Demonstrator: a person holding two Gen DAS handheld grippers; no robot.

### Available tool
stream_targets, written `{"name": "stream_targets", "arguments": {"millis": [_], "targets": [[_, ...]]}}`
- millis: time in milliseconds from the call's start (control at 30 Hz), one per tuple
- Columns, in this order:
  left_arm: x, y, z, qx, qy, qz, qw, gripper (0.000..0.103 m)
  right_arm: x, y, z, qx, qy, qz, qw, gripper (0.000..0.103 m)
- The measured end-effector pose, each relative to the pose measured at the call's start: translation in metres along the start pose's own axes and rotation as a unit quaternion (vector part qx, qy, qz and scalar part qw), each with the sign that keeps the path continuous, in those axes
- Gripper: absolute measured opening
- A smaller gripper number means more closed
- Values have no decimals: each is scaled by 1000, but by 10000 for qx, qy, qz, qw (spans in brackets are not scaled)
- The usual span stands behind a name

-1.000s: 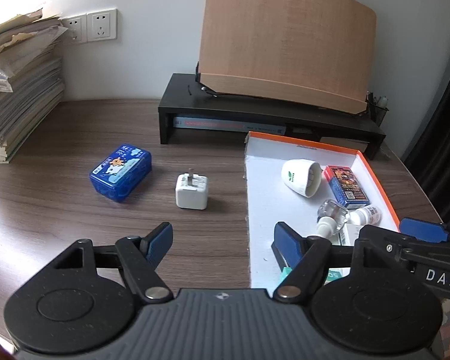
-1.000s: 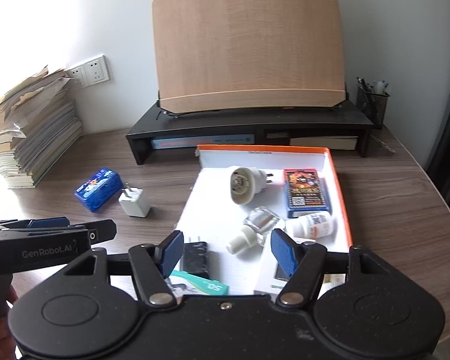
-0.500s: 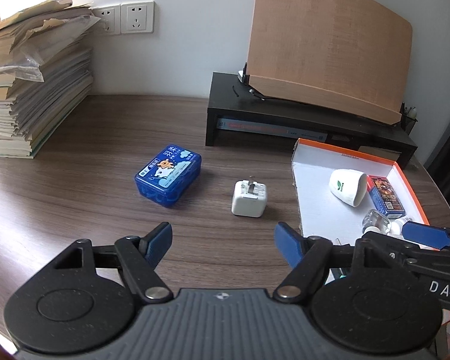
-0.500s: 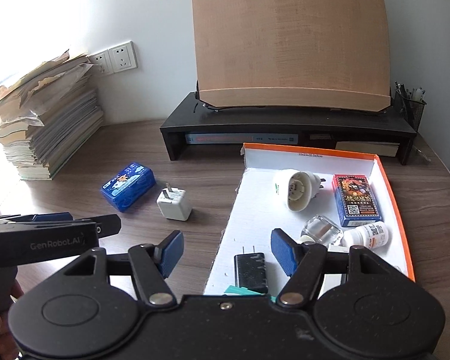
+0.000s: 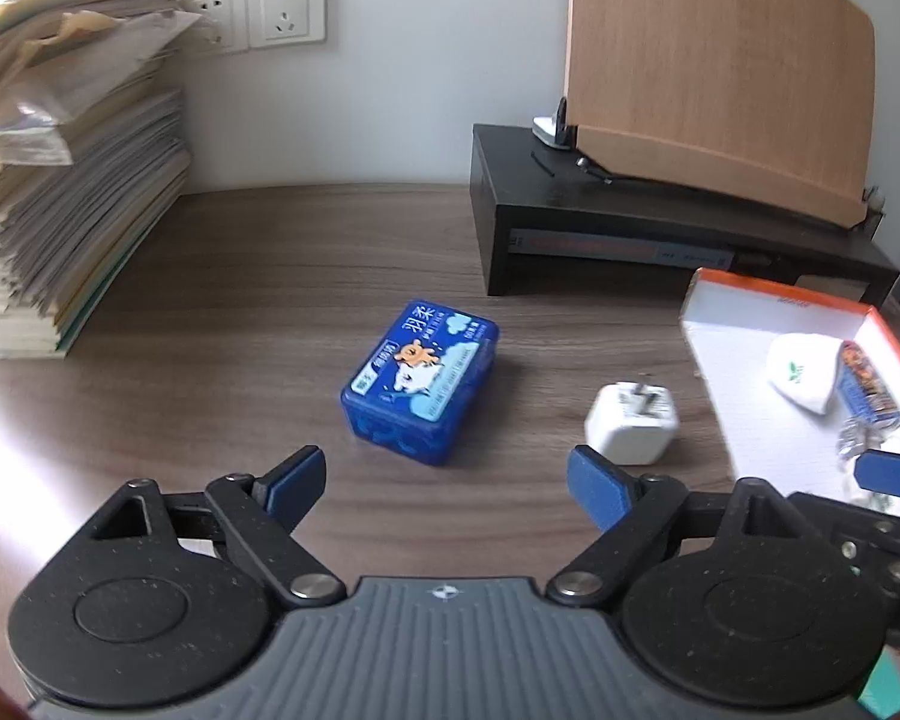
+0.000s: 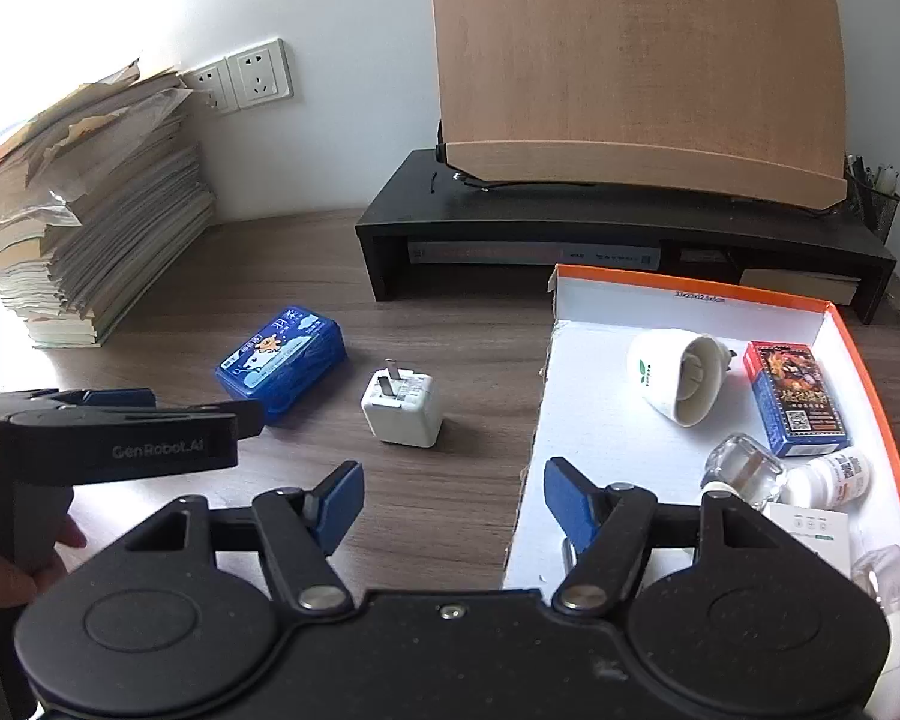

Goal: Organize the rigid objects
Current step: 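Move both tools toward the blue box and white charger cube on the desk, then grasp the blue box with the left tool while the right tool grasps the white charger cube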

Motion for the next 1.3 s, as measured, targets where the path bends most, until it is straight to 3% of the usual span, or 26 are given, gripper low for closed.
{"name": "stream_targets", "arguments": {"millis": [300, 333, 433, 567, 600, 633, 700, 1000, 1300], "targets": [[-16, -18, 69, -9, 246, 512, 9984, 92, -21, -8, 66, -164, 305, 78, 9994, 82], [-16, -18, 74, 0, 279, 567, 9980, 90, -22, -10, 74, -179, 348, 119, 9992, 82], [-20, -16, 86, -56, 449, 566, 9974, 70, -26, -14, 92, -225, 488, 226, 9983, 82], [-25, -16, 85, 77, 440, 553, 9975, 62, -35, -19, 108, -201, 474, 280, 9983, 81], [-26, -16, 85, 78, 452, 502, 9977, 62, -37, -20, 111, -184, 476, 264, 9983, 73], [-27, -16, 85, 81, 459, 470, 9978, 62, -39, -21, 114, -213, 507, 239, 9982, 53], [-28, -15, 81, 115, 444, 426, 9980, 62, -41, -22, 117, -215, 615, 164, 9977, 51], [-13, -23, 47, 322, 377, 328, 9982, 62, -34, -31, 84, 63, 554, 153, 9983, 51], [56, -45, -2, 482, 763, 148, 9958, 62, 25, -50, 6, 469, 696, 401, 9957, 51]]}}
Point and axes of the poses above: each gripper's, at about its wrist camera, not at the fingertips, and z roughly the way its jaws point, x to its right, y to its underside, the point moved 4 cm from there along z, roughly the way its jaws point, and after that the axes turned 10 degrees about z, right-handed, at the moved point
